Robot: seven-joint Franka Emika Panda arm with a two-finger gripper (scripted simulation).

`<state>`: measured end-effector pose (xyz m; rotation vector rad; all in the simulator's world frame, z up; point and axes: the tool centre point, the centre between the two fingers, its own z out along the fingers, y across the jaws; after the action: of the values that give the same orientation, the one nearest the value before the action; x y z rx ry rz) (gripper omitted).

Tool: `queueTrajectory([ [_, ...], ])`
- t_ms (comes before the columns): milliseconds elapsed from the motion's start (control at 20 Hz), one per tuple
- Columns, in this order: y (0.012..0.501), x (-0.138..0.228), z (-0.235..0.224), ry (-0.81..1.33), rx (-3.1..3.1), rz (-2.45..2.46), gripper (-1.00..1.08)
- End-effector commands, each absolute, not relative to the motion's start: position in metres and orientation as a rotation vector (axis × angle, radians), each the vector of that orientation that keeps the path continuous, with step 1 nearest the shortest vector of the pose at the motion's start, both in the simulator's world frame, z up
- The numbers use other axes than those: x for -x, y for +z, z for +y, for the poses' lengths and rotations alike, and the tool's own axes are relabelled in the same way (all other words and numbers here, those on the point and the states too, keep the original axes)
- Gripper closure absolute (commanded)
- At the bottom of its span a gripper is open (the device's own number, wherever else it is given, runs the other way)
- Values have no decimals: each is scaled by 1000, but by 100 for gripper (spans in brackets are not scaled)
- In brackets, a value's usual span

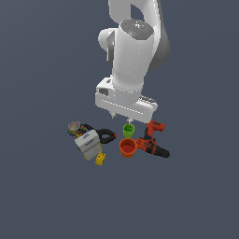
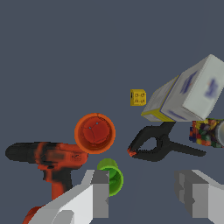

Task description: Pick up a designated object from a clutter of objects.

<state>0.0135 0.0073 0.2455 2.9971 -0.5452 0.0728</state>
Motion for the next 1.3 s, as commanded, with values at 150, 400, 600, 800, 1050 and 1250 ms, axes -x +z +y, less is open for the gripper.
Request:
queueTrajectory([
  [150,228,-15,8,108,-2944,-692,-20],
  [400,212,-16,9,142,-2894,-818,-20],
  [600,199,-16,11,170,-2855,-915,-20],
  [800,186,-16,12,199,-2815,-1009,-20],
  [1050,171,-14,16,235,-2765,-1123,-20],
  [1250,158,-13,18,263,-2726,-1213,-20],
])
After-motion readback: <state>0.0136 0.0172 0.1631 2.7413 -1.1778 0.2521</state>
